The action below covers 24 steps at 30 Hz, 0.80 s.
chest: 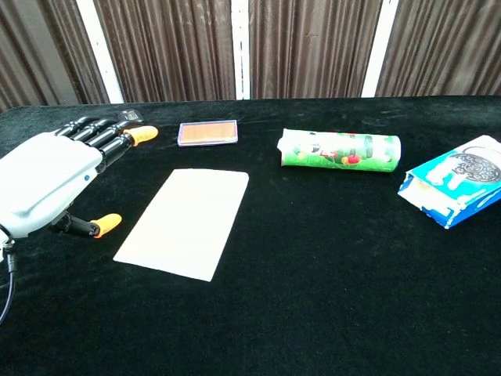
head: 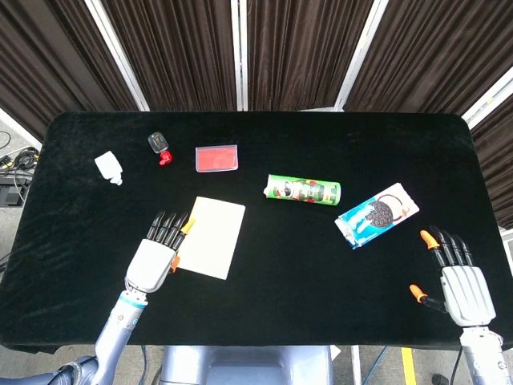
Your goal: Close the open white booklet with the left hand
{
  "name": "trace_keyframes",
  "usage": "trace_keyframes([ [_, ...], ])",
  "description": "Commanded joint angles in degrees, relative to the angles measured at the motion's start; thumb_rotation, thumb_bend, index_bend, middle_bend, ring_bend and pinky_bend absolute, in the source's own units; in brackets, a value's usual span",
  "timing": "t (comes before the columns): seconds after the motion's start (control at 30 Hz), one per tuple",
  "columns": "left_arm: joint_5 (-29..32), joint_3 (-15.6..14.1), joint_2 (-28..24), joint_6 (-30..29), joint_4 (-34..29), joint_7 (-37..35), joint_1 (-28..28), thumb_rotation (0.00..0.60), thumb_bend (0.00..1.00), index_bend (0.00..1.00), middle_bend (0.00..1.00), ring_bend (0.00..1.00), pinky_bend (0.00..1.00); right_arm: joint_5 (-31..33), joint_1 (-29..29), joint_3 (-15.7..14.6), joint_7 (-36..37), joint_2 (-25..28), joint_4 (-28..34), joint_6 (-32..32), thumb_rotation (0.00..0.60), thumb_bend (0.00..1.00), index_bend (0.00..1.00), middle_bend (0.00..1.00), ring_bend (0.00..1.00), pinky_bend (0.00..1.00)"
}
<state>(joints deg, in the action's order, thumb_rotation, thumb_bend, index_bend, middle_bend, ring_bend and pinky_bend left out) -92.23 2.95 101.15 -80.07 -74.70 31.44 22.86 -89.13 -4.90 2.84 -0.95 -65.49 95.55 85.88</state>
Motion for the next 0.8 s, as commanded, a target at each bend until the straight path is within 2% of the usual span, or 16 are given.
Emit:
trace_keyframes([
  [0.03, 0.02, -0.07, -0.12, -0.08, -0.08, -0.02, -0.11, 0.600, 0.30, 0.00, 0.00, 0.00, 0.00, 0.05, 0.01, 0.03, 0.02, 0.03, 0.03, 0.00, 0.600, 0.08, 0.00, 0.00, 0.00, 0.00],
  [0.2, 1.18, -0.62, -2.35, -0.75, -1.69, 1.44, -1.73, 0.600, 0.30, 0.00, 0.00, 0.00, 0.00, 0.22, 0.00, 0.03, -0.03, 0.16, 0.03, -0.16, 0.600, 0.08, 0.00, 0.00, 0.00, 0.00],
  [0.37, 3.02, -1.42, -7.25, -2.96, -5.40, 1.21, -4.91, 0.600, 0.27, 0.00, 0.00, 0.00, 0.00, 0.28, -0.03, 0.06, -0.26, 0.12, -0.14, -0.23, 0.600, 0.08, 0.00, 0.00, 0.00, 0.00],
  [0.6, 5.66, -2.94, -15.86, -7.46, -11.03, -3.78, -10.66, 0.600, 0.17, 0.00, 0.00, 0.00, 0.00, -0.02, -0.18, -0.26, -1.53, -0.21, -0.46, -0.66, 0.600, 0.08, 0.00, 0.00, 0.00, 0.00],
  [0.8, 5.67, -4.12, -20.81, -12.42, -12.56, -8.28, -15.15, 0.600, 0.13, 0.00, 0.00, 0.00, 0.00, -0.77, -0.38, -0.25, -3.33, -0.56, -1.03, -0.38, 0.600, 0.09, 0.00, 0.00, 0.00, 0.00],
])
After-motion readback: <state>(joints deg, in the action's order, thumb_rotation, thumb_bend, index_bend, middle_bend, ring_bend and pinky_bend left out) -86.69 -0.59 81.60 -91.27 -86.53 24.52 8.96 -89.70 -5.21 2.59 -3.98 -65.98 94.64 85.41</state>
